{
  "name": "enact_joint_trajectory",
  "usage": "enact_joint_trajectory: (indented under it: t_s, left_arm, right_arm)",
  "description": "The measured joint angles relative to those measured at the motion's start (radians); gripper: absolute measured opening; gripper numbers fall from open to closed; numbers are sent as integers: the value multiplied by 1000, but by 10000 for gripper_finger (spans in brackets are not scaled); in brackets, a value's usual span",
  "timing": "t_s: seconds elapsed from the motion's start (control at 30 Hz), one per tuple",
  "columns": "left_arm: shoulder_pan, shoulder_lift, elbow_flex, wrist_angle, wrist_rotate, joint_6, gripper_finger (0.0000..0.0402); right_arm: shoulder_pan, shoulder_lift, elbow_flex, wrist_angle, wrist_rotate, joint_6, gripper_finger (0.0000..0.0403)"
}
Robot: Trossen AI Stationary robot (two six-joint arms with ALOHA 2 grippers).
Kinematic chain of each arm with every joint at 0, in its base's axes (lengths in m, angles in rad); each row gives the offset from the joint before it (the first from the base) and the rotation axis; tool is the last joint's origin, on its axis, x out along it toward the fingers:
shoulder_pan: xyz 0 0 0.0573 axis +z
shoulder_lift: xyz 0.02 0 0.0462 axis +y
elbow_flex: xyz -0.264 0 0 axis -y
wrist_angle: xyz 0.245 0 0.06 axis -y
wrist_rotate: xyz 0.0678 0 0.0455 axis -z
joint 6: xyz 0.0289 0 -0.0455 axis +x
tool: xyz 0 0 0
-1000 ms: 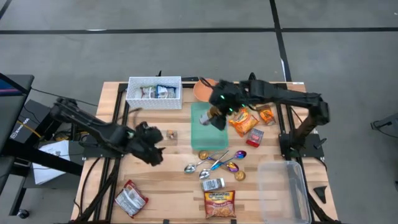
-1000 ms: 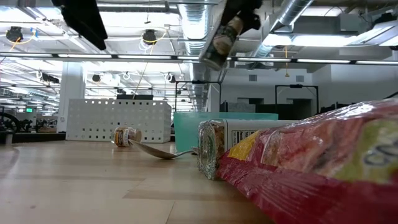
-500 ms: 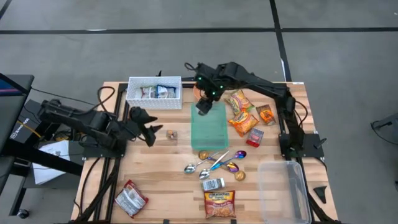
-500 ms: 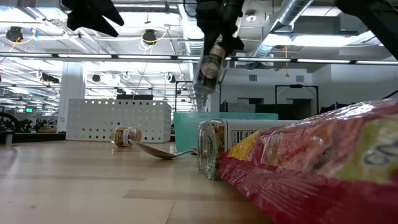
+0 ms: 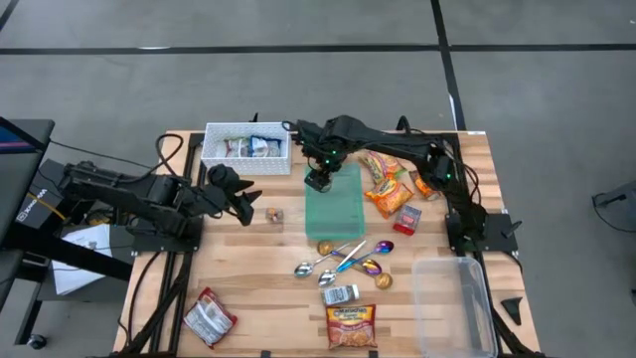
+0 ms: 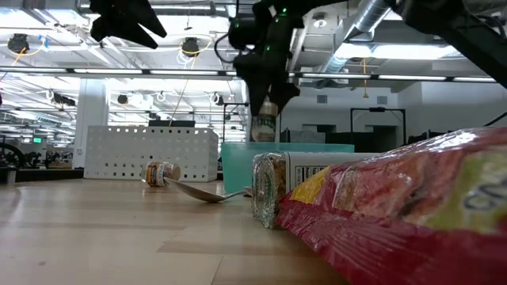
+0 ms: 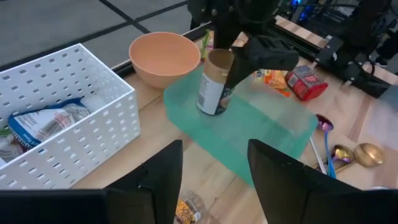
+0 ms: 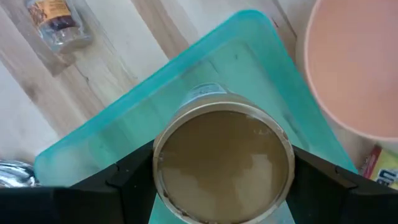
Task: Pick & Place Food Item
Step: Put the gold seasoning into the blue bin
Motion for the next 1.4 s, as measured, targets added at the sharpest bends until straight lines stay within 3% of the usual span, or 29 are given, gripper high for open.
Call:
enact_joint_trajectory:
  t_s: [0.23, 1.4]
  left_arm:
    - [0, 0, 0, 0, 0, -8, 175]
    - [0, 0, 0, 0, 0, -39, 165]
  right_arm:
    - [1, 58, 2, 27, 19, -52, 273]
    - [-19, 55, 2, 146, 78, -101, 273]
